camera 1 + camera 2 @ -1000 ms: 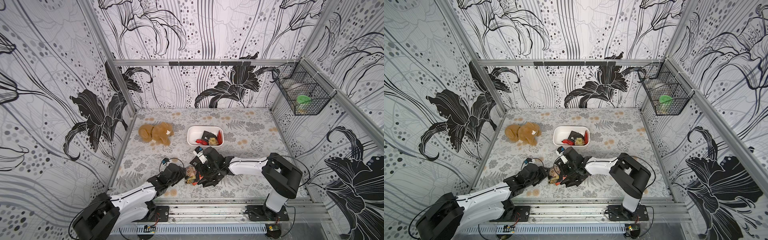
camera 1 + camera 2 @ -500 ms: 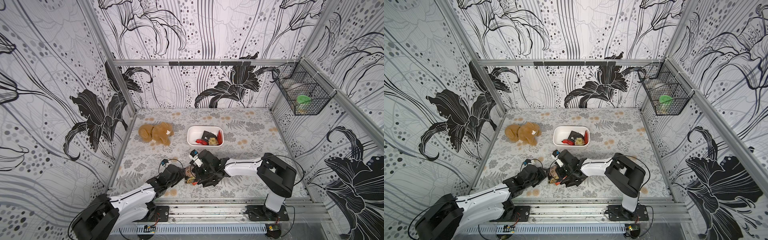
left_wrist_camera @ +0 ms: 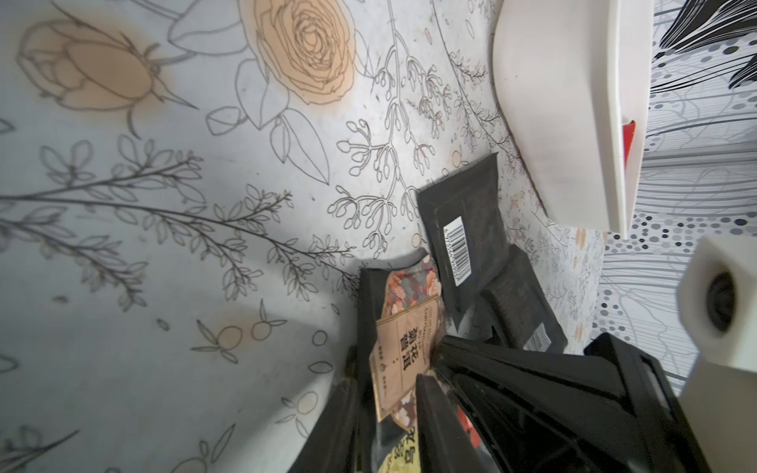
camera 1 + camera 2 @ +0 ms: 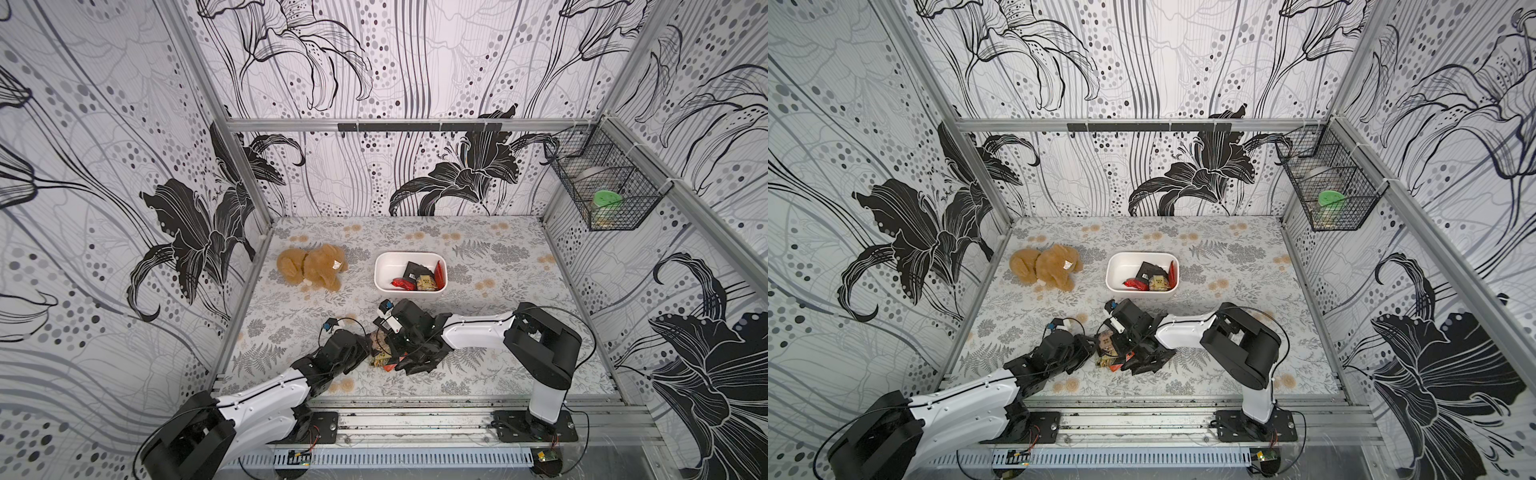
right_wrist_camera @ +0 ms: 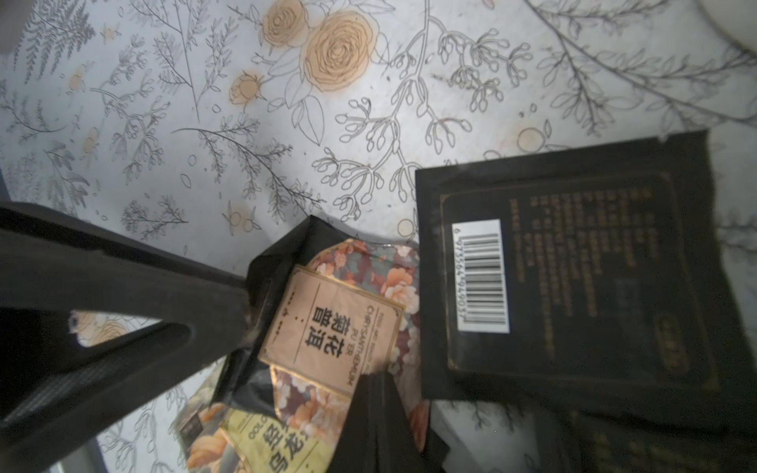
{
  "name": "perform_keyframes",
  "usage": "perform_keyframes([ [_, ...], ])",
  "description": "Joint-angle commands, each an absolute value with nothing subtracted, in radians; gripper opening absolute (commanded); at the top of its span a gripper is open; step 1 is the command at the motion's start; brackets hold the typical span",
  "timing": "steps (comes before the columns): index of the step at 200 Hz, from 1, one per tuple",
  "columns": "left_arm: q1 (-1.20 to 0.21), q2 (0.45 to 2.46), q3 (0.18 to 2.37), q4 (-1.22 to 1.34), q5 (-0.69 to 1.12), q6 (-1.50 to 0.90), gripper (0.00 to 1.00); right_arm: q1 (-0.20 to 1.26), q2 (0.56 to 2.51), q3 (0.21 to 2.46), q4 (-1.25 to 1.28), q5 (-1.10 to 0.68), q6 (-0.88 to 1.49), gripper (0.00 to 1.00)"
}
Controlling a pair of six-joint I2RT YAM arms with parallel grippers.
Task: Put the tea bags into the storage box
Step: Pick up the tea bag from the center of the board.
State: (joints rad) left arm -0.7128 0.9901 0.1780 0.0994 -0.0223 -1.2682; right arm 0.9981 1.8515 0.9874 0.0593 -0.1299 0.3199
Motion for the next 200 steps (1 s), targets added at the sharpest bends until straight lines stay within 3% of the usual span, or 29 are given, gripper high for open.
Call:
perform_keyframes([
  [1, -0.720, 0.983, 0.181, 0.143, -0.014, -1.275, 0.26, 0.997, 1.867, 0.990, 0.012, -0.113, 0.316, 0.00],
  [85, -0.723, 1.033, 0.212, 0.064, -0.093, -1.240, 0.25, 0.997, 1.861, 0.990, 0.010, -0.117, 0.316, 0.00],
  [200, -0.724, 1.112, 0.244, 0.151, -0.050, -1.241, 0.17, 0.997, 1.861, 0.988, 0.015, -0.126, 0.321, 0.00],
])
